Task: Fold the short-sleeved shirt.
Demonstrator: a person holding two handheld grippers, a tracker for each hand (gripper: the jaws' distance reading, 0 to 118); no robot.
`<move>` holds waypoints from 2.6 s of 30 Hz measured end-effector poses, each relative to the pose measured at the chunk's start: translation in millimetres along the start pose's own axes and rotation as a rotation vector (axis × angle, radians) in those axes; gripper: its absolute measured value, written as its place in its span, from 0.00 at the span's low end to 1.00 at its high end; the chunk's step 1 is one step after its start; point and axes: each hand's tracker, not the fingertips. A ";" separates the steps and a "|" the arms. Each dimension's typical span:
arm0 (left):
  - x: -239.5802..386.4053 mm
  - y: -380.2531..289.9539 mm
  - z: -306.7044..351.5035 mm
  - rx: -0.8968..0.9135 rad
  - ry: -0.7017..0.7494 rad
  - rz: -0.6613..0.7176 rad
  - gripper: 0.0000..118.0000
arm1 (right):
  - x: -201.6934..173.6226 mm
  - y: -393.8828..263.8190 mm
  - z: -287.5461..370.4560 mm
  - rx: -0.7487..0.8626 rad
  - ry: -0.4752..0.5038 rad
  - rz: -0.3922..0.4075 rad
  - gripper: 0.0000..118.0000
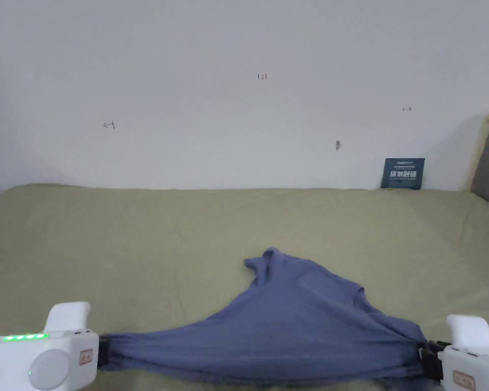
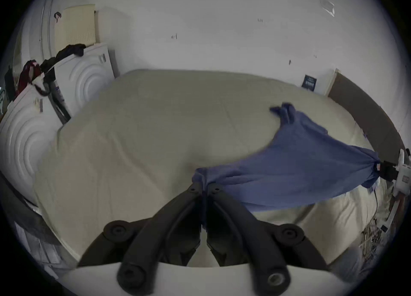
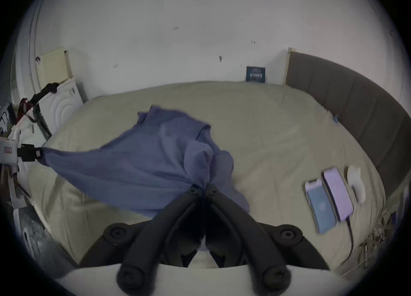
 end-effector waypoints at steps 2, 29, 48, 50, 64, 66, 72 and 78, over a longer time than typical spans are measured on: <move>-10.6 -23.8 10.4 -0.036 -0.027 0.033 0.01 | 5.5 -24.8 15.0 -0.012 0.006 -0.044 0.02; 57.0 -35.3 167.4 0.468 -0.075 0.046 0.69 | -76.8 -9.2 140.7 0.418 0.055 -0.008 0.91; 5.3 -54.1 137.2 0.268 0.000 0.000 0.00 | -113.2 -31.6 131.6 0.407 0.063 0.037 0.01; -17.3 -67.8 118.9 0.168 -0.006 0.031 0.00 | -118.4 -40.0 124.0 0.367 0.077 0.032 0.01; -58.3 -94.1 -20.4 -0.218 0.016 0.085 0.97 | -134.4 -67.3 64.1 0.190 0.080 0.072 0.01; -54.6 -92.5 -39.0 -0.249 0.036 0.054 0.90 | -134.4 -67.9 59.7 0.178 0.079 0.084 0.01; -34.5 -92.8 -28.2 -0.246 -0.002 -0.027 0.49 | -127.5 -62.1 40.7 0.141 0.065 0.080 0.01; -29.5 -88.1 -25.9 -0.214 0.027 -0.112 0.07 | -113.5 -22.1 -4.6 0.079 0.059 0.034 0.01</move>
